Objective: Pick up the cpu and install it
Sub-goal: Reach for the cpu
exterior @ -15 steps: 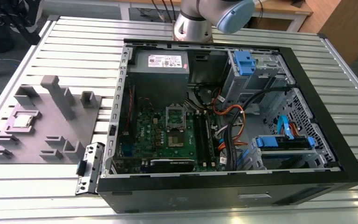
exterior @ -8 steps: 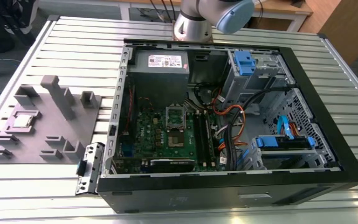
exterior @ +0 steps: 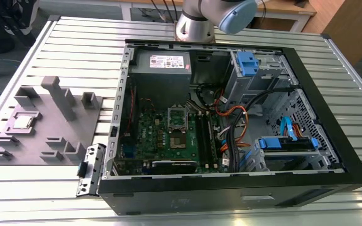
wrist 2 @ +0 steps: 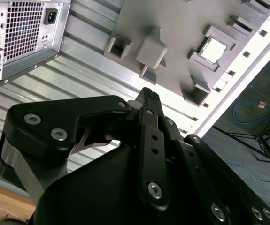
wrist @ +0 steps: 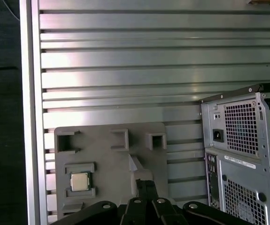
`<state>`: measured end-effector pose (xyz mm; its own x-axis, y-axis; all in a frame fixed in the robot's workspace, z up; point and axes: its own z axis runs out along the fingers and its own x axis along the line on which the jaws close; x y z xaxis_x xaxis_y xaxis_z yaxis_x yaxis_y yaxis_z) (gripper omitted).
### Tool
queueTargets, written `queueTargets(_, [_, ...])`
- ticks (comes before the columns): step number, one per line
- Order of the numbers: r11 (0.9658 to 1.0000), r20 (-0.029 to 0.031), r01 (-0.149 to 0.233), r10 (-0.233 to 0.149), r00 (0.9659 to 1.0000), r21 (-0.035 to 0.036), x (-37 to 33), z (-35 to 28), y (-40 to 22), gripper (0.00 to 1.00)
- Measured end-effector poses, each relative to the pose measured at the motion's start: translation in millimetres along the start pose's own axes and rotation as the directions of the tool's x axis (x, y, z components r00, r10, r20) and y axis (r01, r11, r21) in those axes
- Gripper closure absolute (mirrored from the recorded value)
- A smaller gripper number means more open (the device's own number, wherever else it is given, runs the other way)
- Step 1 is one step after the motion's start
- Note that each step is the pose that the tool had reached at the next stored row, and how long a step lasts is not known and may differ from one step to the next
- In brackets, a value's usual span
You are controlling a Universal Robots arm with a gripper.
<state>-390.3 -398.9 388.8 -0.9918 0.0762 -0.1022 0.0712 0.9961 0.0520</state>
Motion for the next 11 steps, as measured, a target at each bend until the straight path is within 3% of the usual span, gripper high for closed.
queueTargets(2, [1.0, -0.0168, -0.001, 0.001, 0.9999, -0.0002, 0.1, 0.7, -0.1, 0.89])
queueTargets(5, [1.0, -0.0518, -0.003, 0.003, 0.9987, -0.0007, 0.1, 1.6, -0.1, 0.89])
queueTargets(6, [1.0, -0.0568, -0.003, 0.003, 0.9984, -0.0007, 0.2, 1.7, -0.1, 0.89])
queueTargets(11, [1.0, -0.0574, -0.003, 0.003, 0.9983, 0.0, 0.1, 1.6, -0.1, 0.89])
